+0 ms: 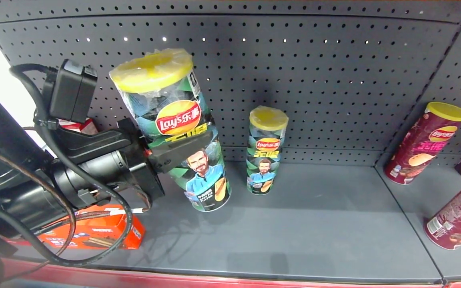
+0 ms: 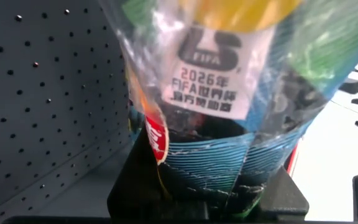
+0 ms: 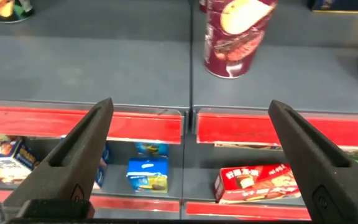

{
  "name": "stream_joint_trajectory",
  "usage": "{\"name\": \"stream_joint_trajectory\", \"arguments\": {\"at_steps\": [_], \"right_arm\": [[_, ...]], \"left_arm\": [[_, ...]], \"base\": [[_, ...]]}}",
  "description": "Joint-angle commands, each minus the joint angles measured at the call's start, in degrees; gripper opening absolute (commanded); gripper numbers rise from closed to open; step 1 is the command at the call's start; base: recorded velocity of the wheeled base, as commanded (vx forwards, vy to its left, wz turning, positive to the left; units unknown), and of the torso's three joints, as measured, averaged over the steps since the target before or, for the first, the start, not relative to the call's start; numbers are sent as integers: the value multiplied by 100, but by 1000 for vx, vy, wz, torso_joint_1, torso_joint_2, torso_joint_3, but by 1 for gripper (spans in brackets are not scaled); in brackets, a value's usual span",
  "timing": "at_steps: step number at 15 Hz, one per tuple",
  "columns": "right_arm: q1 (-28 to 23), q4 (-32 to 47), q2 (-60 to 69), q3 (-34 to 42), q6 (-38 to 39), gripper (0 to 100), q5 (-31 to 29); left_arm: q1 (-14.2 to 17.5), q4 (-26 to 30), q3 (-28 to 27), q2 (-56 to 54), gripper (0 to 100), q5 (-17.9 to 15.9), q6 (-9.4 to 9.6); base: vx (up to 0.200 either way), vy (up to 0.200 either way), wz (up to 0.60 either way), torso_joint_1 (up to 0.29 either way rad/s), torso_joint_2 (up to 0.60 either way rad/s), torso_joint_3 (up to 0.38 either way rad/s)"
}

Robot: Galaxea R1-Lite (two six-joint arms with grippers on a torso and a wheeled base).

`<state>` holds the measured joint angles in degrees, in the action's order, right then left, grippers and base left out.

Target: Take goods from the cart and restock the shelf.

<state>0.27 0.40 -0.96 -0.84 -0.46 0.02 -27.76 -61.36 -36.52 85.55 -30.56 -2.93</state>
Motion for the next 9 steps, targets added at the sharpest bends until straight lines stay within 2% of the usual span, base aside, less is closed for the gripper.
{"name": "stream_joint_trajectory", "arguments": {"at_steps": [1, 2, 3, 4, 5, 6, 9], "right_arm": [[184, 338, -1161, -1603, 46, 100, 367], [492, 821, -1609, -2579, -103, 100, 806], [676, 1067, -1802, -2764, -446, 100, 1307], [685, 1111, -1872, -2799, -569, 100, 1421], [703, 1111, -2136, -2755, -771, 100, 1544], [782, 1006, -2426, -2728, -868, 100, 1659], [1151, 355, -3252, -2764, -859, 100, 1931]], "left_arm": [[-2, 10, -4, 76, 0, 6, -6], [-2, 1, -30, 111, 0, -11, 3], [-2, 18, -57, 111, 0, 15, -6], [7, 27, -57, 111, 0, 33, -15], [78, 1, -30, 111, 0, 59, -147], [192, -17, -65, 111, 0, 50, -200], [201, -8, -4, 119, 0, 59, -208]], "base": [[0, 0, 0, 0, 0, 0], [0, 0, 0, 0, 0, 0], [0, 0, 0, 0, 0, 0], [0, 0, 0, 0, 0, 0], [0, 0, 0, 0, 0, 0], [0, 0, 0, 0, 0, 0], [0, 0, 0, 0, 0, 0]]}}
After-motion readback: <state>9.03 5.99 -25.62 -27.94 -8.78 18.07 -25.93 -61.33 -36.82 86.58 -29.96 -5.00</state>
